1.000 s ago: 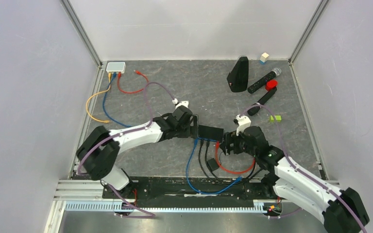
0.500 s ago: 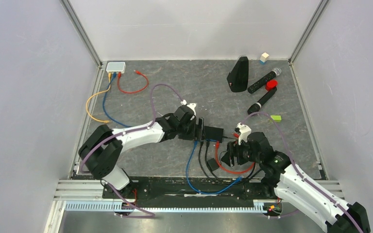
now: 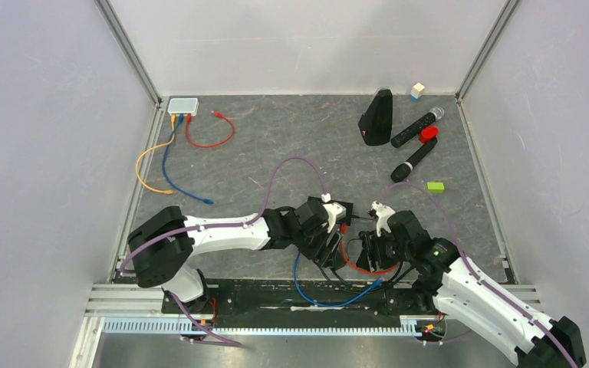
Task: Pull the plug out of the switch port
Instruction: Move the switch port to the center of the board.
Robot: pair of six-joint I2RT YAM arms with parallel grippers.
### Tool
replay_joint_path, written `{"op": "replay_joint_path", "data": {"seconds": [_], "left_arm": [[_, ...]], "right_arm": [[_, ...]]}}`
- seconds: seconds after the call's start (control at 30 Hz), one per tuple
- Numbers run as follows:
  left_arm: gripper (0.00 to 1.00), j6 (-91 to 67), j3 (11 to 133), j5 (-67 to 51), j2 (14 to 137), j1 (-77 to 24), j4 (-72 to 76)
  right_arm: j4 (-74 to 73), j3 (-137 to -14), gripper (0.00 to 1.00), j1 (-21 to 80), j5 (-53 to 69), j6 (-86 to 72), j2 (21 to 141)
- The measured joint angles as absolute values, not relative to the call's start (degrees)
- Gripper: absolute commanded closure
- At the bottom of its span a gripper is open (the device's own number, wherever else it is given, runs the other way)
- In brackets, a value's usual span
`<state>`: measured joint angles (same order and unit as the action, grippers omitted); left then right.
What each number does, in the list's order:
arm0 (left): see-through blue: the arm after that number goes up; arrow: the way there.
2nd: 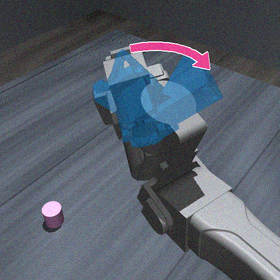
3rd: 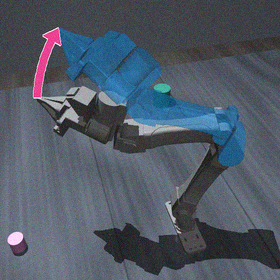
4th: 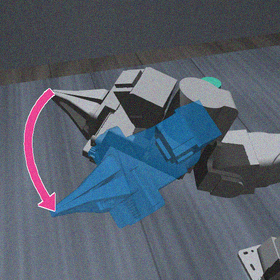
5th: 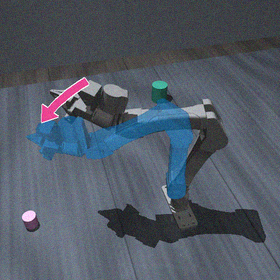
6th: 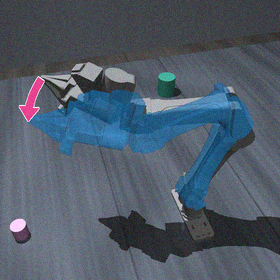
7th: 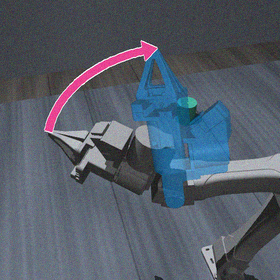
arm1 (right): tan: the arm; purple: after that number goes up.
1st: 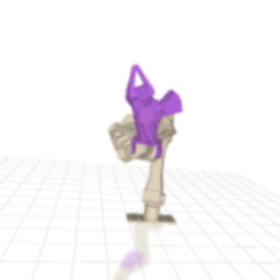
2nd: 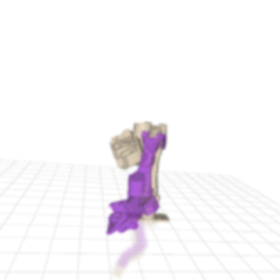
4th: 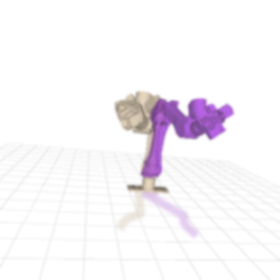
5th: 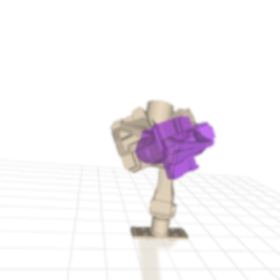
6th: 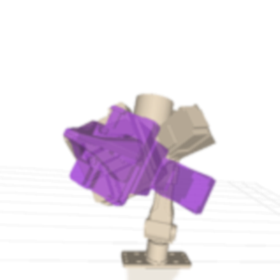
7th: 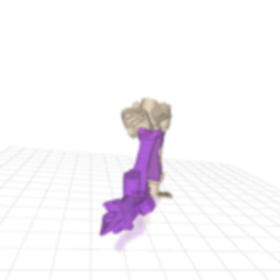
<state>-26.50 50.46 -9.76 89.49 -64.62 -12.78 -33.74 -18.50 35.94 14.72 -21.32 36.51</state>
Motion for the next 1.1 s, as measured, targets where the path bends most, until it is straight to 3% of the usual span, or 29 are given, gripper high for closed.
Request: {"op": "replay_joint_path", "data": {"seconds": [0.53, 0.8, 1.03, 1.1], "left_arm": [[0.37, -20.27, 53.95, -13.10, 93.30, -66.04, -13.19], [0.44, -20.18, 53.95, -15.09, 94.26, -66.04, -12.01], [0.43, -20.18, 53.95, -14.68, 96.03, -66.04, -12.21], [0.43, -20.21, 53.95, -13.93, 95.94, -66.04, -12.03]], "right_arm": [[-32.38, -16.29, 0.44, 38.96, 18.22, -19.53, 38.72], [-30.52, -16.01, 0.58, 40.40, 17.74, -20.01, 40.62], [-29.28, -15.99, 0.69, 40.40, 17.54, -20.53, 40.73], [-29.08, -15.99, 0.76, 40.40, 17.54, -20.78, 40.73]]}}
